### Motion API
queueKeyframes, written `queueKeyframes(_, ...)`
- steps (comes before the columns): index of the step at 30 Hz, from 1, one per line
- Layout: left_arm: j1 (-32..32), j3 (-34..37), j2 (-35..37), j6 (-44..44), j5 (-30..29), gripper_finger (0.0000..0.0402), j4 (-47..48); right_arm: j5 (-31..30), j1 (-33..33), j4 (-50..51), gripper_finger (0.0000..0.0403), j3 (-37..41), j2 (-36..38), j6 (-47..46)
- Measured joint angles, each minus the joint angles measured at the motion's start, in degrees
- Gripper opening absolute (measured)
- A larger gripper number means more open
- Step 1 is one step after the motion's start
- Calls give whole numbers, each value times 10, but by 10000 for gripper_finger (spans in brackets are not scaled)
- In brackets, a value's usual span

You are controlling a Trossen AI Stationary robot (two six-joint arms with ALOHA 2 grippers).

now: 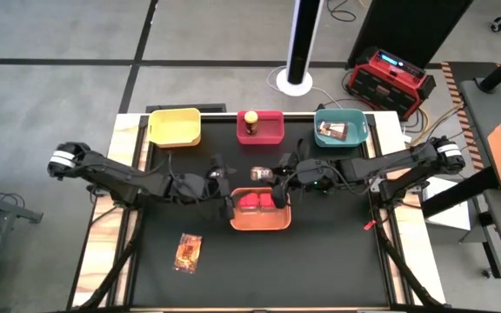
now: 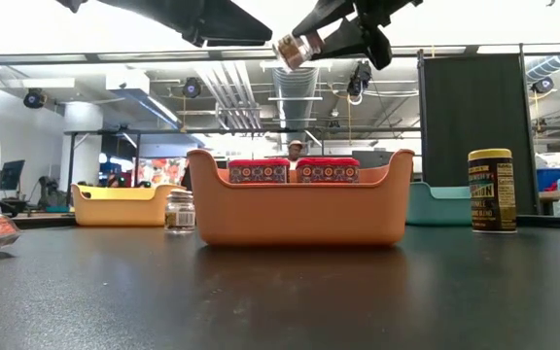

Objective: Sort spices by type
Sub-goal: Put the transparent seasoning bottle into the yellow bin

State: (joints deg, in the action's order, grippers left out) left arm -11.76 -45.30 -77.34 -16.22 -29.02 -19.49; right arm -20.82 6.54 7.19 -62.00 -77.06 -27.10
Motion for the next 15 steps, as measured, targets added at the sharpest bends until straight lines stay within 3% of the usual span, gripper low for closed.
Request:
queueKeyframes(5, 0, 0, -24, -40, 0, 264, -61, 1, 0, -3, 169, 0, 0, 1)
queueKeyframes(15, 12, 0, -53, -102, -4, 264, -90, 5, 0, 2, 169, 0, 0, 2)
